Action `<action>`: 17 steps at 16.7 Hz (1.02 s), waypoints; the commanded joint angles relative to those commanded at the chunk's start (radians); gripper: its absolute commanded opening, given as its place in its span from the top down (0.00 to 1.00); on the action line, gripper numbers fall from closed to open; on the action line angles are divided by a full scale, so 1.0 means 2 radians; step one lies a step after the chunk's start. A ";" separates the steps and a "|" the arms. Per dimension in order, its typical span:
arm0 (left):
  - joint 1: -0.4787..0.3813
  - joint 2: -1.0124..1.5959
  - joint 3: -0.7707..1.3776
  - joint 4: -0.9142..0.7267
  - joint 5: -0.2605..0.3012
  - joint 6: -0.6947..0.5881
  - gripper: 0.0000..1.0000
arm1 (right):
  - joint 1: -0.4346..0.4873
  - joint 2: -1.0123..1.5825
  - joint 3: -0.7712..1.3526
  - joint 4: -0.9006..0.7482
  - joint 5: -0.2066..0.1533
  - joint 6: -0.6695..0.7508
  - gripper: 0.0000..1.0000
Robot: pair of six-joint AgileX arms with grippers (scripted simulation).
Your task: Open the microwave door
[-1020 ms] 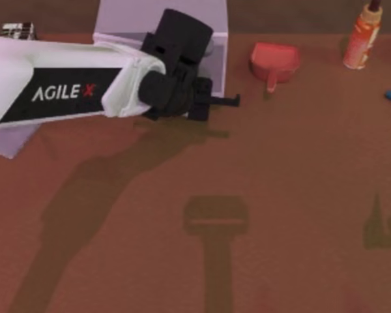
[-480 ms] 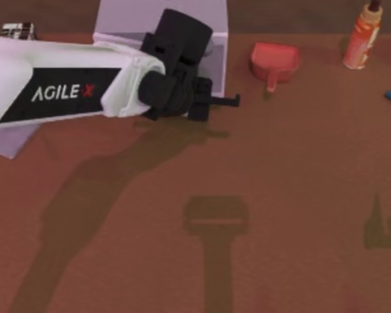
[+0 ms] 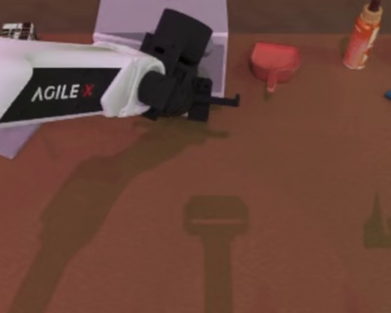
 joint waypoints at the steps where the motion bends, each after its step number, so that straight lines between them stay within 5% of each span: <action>1: 0.000 0.000 0.000 0.000 0.000 0.000 1.00 | 0.000 0.000 0.000 0.000 0.000 0.000 0.00; 17: 0.006 -0.016 -0.025 0.014 0.020 0.024 1.00 | 0.000 0.000 0.000 0.000 0.000 0.000 0.00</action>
